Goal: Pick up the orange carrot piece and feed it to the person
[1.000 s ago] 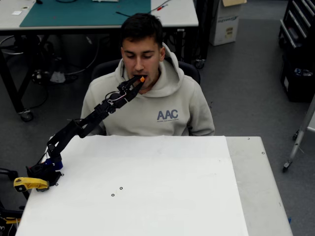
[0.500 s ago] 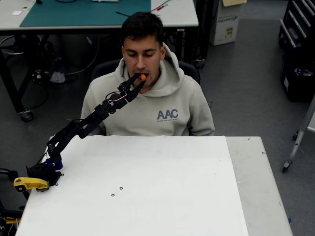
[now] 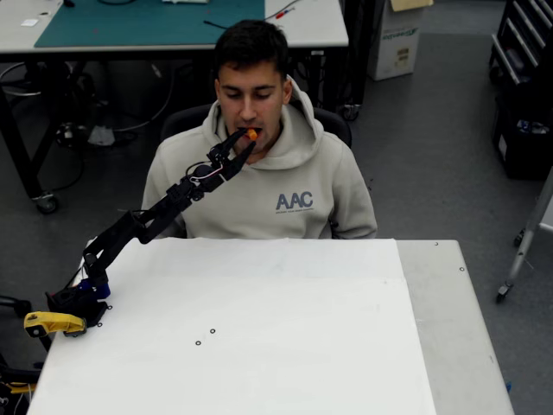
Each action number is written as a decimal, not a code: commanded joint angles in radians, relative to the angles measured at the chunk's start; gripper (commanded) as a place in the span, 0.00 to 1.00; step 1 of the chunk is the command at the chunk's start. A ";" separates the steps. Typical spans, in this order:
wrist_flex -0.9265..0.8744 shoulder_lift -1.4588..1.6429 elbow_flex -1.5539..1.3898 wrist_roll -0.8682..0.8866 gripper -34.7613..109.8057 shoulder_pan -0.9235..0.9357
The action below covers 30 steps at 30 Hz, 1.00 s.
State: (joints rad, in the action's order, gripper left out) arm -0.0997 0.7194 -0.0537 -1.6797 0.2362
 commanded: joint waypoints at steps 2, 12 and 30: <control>0.025 0.064 0.002 0.029 0.39 0.071; 0.025 0.075 0.002 0.169 0.39 0.092; 0.011 0.064 0.000 0.173 0.22 0.091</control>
State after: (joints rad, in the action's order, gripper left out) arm -0.0997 0.7194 -0.0660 -1.5033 0.3083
